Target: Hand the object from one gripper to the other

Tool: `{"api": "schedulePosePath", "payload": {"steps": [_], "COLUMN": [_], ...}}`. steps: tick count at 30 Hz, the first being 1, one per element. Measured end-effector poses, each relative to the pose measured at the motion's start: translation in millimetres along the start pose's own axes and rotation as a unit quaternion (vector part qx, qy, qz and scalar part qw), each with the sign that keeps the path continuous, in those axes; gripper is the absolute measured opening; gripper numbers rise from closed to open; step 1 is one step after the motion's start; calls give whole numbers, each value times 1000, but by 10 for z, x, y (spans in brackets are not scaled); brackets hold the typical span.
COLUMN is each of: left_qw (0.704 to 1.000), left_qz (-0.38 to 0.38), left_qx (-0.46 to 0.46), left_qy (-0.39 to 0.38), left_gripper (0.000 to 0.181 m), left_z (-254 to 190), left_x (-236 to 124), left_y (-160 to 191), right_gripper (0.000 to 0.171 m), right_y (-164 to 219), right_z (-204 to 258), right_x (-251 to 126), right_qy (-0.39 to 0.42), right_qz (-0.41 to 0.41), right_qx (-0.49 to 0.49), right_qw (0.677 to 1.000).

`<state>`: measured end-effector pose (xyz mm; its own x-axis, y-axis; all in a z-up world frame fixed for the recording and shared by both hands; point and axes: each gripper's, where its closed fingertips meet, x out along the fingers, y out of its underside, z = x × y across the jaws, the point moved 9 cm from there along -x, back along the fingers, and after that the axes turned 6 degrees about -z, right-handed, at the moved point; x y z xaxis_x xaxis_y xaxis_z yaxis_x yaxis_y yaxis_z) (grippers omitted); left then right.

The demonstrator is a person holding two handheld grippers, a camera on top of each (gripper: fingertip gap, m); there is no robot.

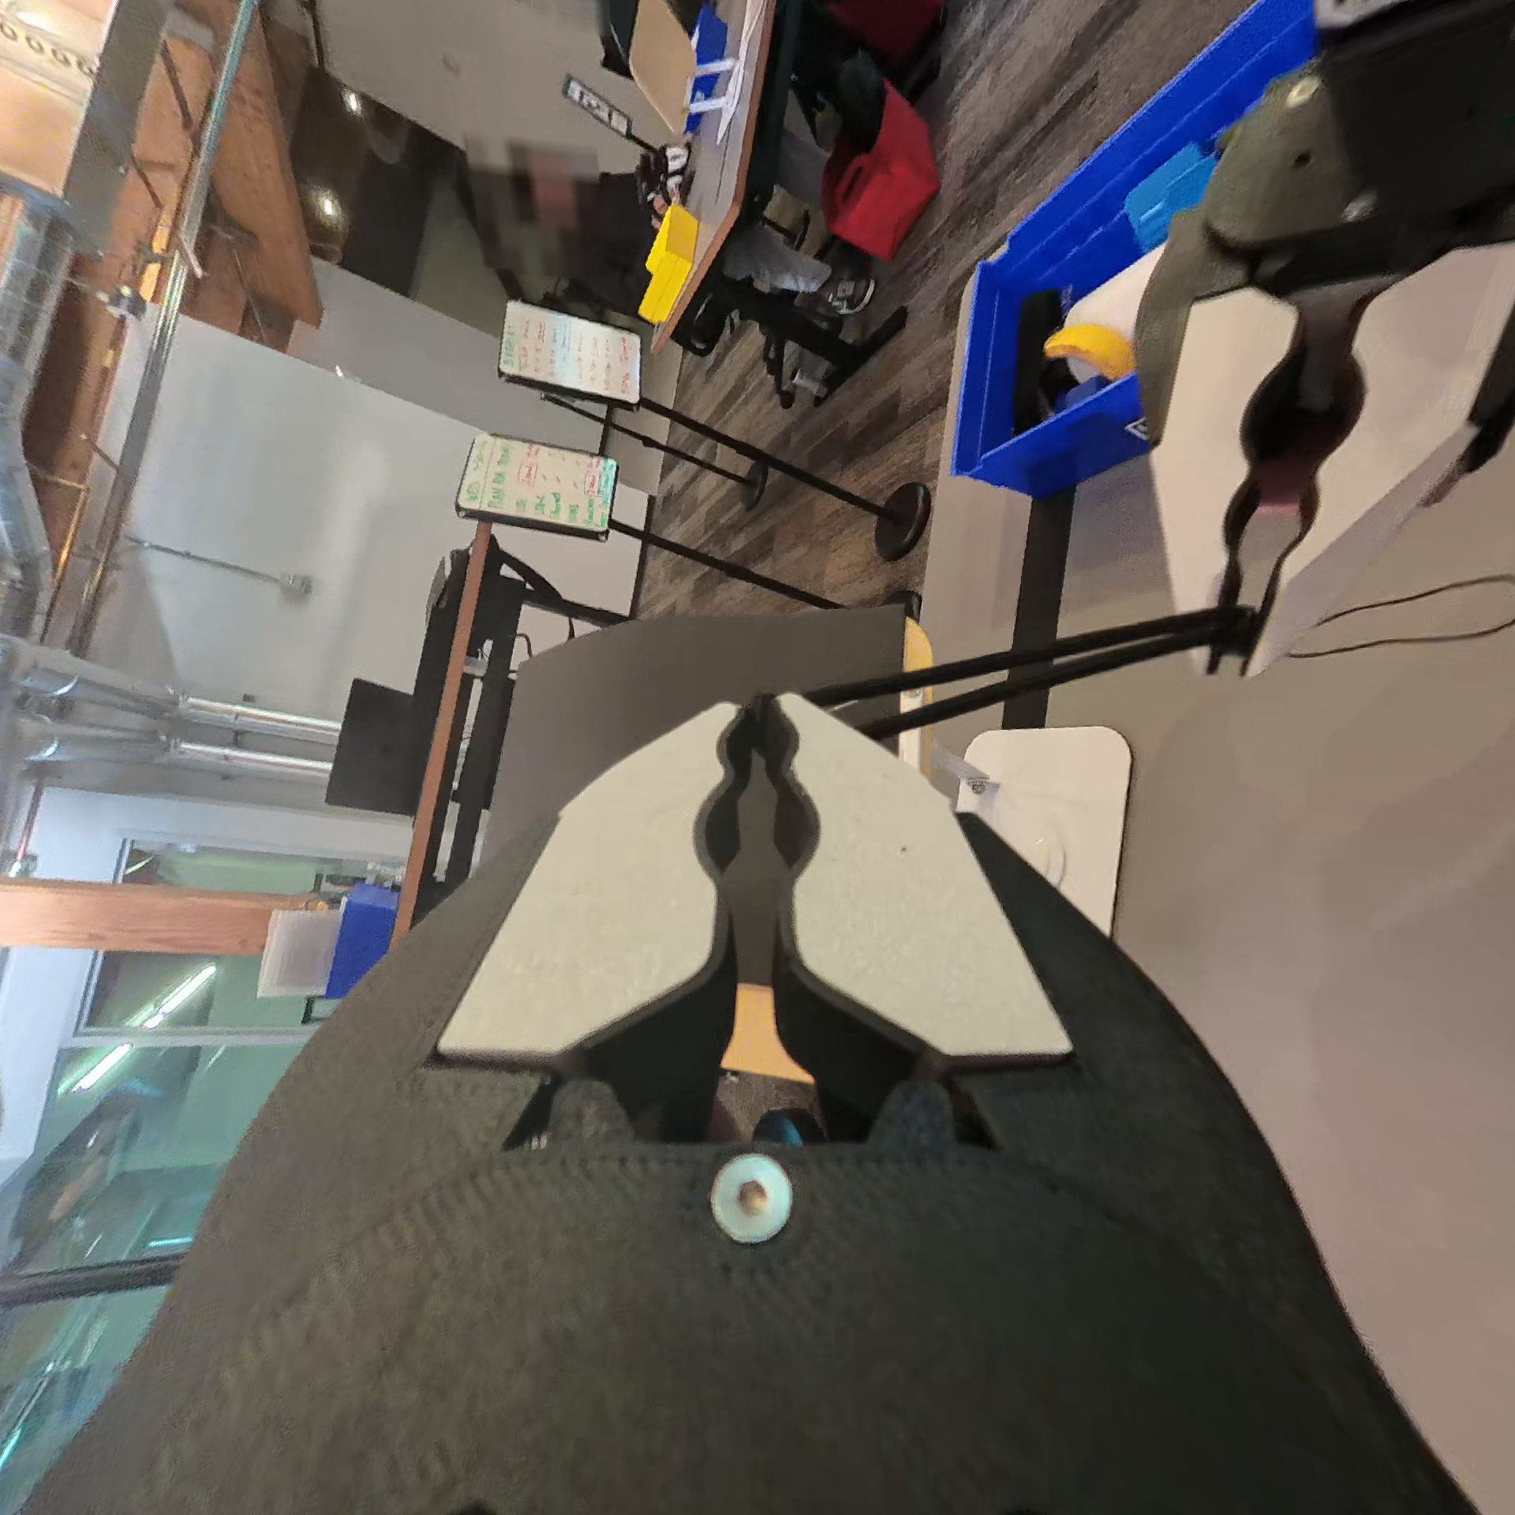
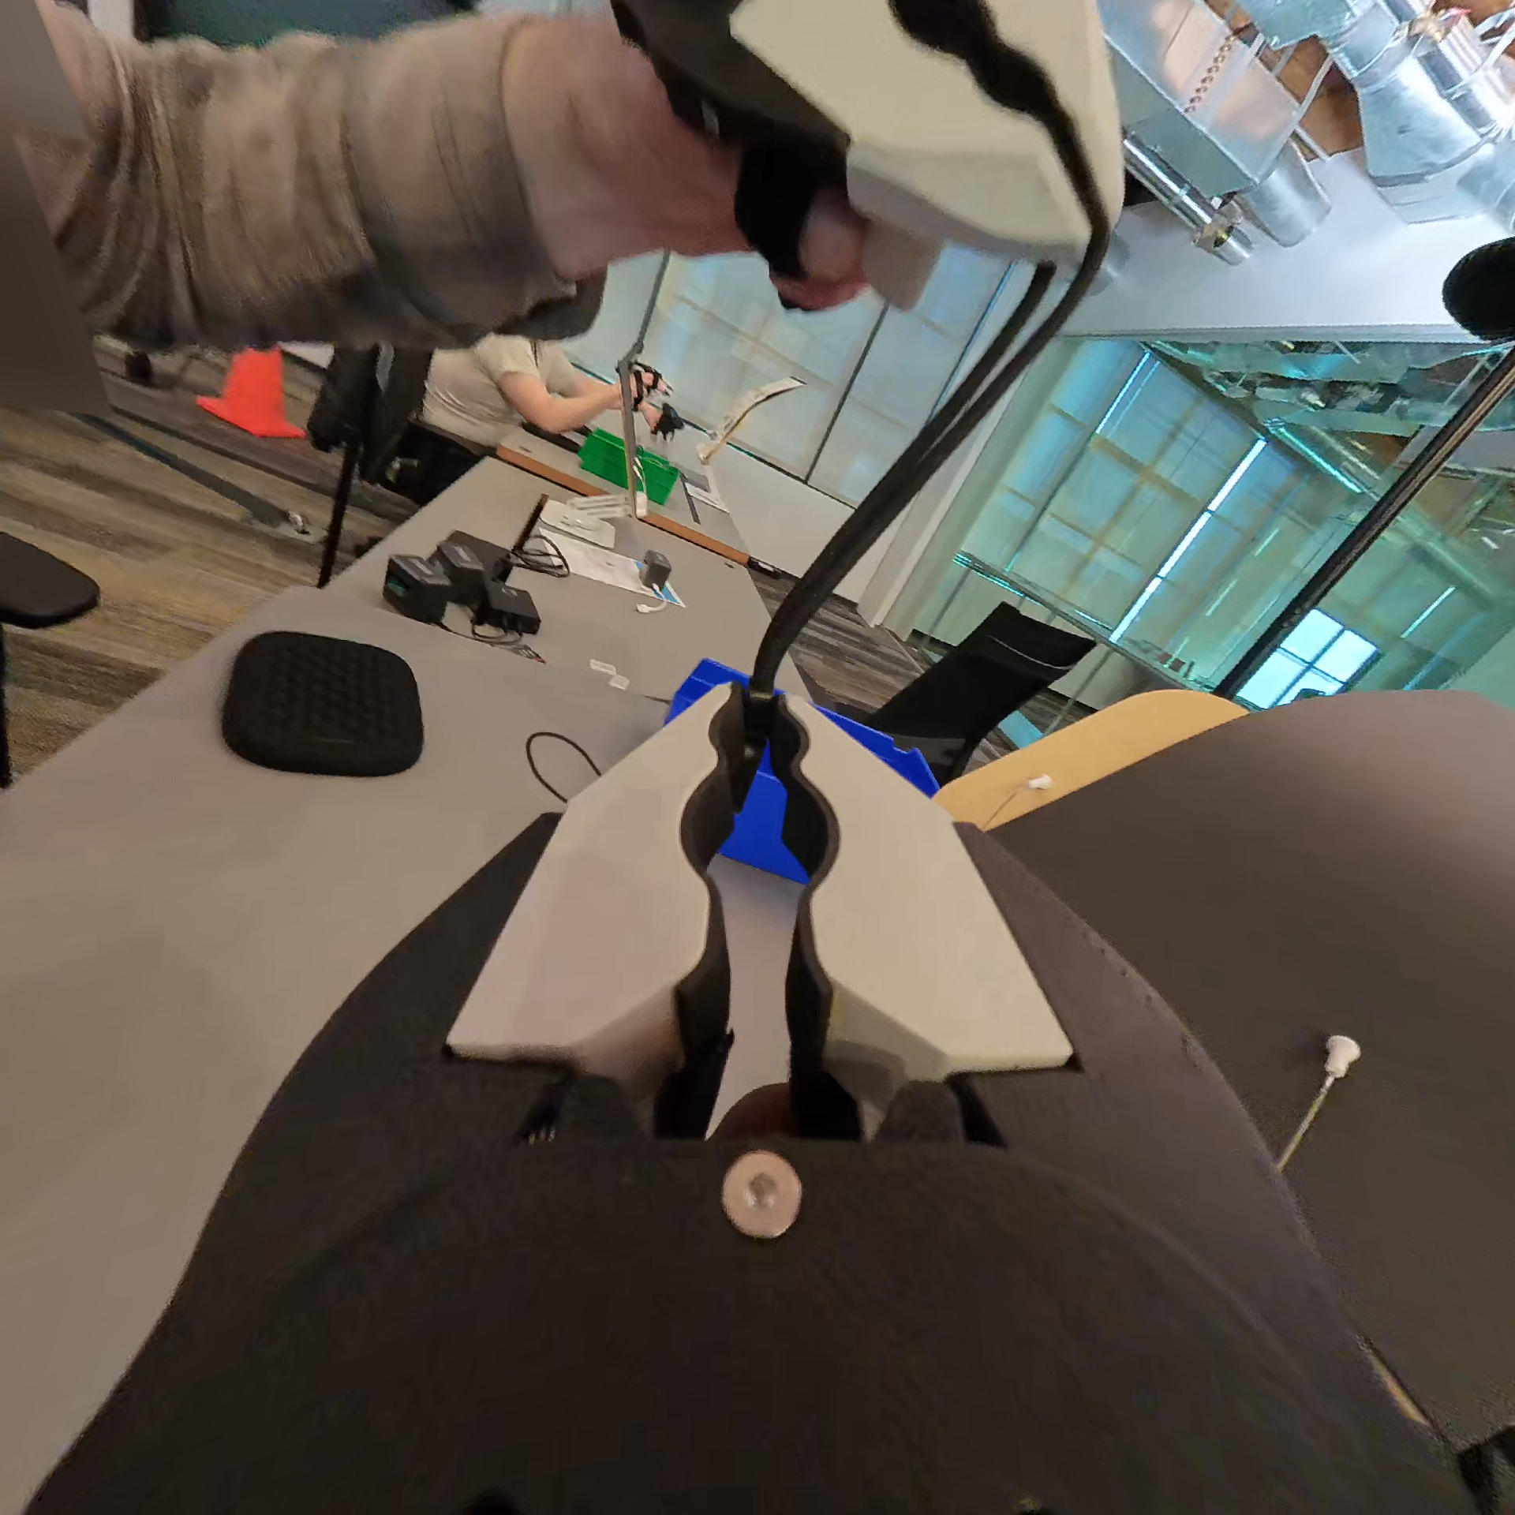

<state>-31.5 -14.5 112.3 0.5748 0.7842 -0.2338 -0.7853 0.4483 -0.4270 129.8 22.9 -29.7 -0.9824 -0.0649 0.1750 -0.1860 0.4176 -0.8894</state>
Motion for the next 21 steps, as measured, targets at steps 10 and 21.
{"api": "schedulePosePath", "payload": {"steps": [10,21], "left_qw": [998,963], "left_qz": [53,24], "left_qx": [-18,265], "left_qy": [19,-43], "left_gripper": [63,35], "left_z": [-483,-1115], "left_x": [215,427], "left_y": [379,184], "right_gripper": [2,2], "right_y": [102,198], "right_z": [-215,-166], "right_x": [-87,-19], "right_qy": [1,-37], "right_qz": [-20,-26], "right_qx": [127,205], "right_qw": [992,978]}}
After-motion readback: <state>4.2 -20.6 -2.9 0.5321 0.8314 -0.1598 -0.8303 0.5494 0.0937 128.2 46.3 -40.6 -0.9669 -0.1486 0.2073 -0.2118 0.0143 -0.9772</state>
